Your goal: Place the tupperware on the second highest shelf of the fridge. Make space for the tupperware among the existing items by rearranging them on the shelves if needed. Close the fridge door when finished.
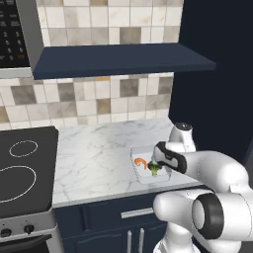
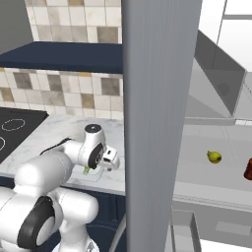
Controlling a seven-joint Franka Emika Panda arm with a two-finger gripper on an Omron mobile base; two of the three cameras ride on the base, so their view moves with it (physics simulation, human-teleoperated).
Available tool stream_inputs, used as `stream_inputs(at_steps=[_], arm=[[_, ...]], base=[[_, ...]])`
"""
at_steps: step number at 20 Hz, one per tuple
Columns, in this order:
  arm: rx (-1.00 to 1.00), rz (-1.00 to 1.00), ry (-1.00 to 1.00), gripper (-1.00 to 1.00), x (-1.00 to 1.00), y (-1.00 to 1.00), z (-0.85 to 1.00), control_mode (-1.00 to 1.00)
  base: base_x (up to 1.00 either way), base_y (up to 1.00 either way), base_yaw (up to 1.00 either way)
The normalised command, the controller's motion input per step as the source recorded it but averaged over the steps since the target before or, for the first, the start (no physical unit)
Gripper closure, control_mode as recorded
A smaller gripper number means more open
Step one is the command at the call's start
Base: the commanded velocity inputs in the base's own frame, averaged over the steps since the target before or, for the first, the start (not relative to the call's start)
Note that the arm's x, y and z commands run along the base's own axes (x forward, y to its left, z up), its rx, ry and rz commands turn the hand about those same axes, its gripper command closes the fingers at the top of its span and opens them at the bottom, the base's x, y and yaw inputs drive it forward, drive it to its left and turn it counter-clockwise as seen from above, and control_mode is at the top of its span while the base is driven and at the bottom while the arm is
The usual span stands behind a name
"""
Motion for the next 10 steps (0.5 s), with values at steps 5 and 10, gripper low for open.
stream_inputs(at_steps=[5, 10], arm=[[0.0, 0.0, 0.0, -1.0, 0.09, 0.0, -0.24, -1.0], [0.0, 0.0, 0.0, 1.0, 0.04, 0.0, -0.3, -1.0]], base=[[0.0, 0.0, 0.0], [0.0, 0.0, 0.0]])
